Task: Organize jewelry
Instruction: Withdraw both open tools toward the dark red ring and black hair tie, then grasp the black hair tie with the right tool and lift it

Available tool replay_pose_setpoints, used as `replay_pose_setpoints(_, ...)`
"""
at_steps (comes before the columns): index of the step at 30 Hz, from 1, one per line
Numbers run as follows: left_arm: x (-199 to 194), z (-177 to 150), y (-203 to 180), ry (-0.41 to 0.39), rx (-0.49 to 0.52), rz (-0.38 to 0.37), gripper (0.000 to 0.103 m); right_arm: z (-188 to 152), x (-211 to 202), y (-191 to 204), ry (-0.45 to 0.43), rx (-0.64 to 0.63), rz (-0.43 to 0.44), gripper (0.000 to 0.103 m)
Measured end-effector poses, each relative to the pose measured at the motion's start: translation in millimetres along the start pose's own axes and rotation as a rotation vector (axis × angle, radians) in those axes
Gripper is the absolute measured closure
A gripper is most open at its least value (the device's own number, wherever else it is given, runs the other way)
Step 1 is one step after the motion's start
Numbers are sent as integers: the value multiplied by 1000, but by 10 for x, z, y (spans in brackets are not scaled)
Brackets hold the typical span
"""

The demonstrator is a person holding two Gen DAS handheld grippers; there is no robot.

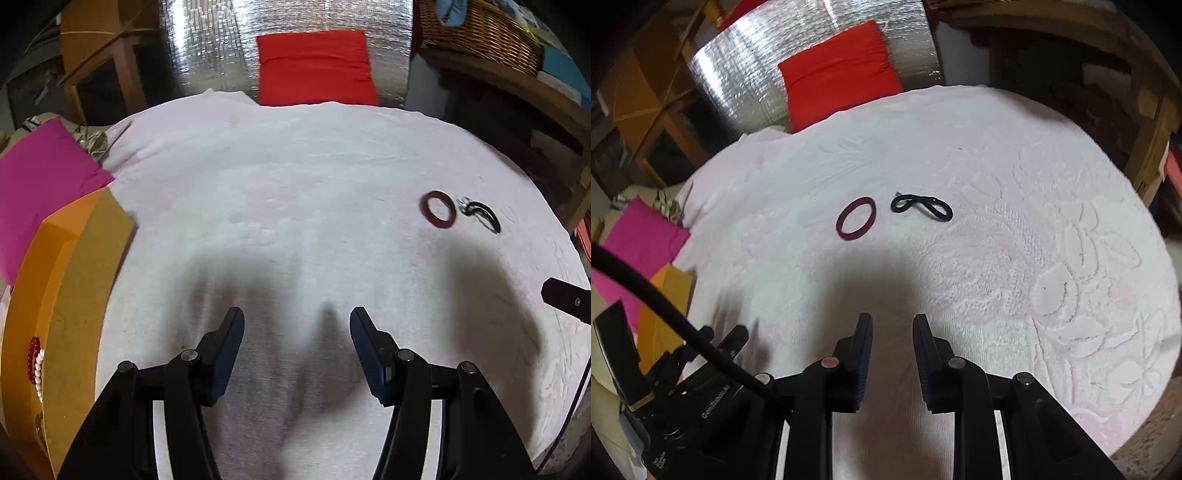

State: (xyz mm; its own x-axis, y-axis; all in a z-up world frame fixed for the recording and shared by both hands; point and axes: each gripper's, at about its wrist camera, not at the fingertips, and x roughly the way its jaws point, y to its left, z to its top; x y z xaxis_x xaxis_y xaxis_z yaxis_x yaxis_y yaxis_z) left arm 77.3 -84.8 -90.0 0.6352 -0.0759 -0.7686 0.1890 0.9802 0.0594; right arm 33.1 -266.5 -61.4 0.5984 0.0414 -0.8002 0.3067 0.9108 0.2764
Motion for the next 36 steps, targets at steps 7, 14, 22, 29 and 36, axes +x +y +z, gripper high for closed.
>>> replay_pose_setpoints(7, 73, 17, 85, 14, -28, 33, 42, 23, 135, -249, -34, 106, 104, 77)
replay_pose_setpoints(14, 90, 95, 23, -24, -39, -27, 42, 167, 223, -521, -23, 175, 161, 77)
replay_pose_setpoints(22, 72, 217, -258, -114, 48, -86, 42, 451, 162, -689, -101, 146, 171, 49)
replay_pose_setpoints(29, 200, 232, -350, -78, 71, -71, 42, 657, 460, -565, -97, 51, 134, 50)
replay_pose_setpoints(36, 279, 232, -293, -51, 64, -57, 42, 768, 797, -395, -94, -22, 35, 50)
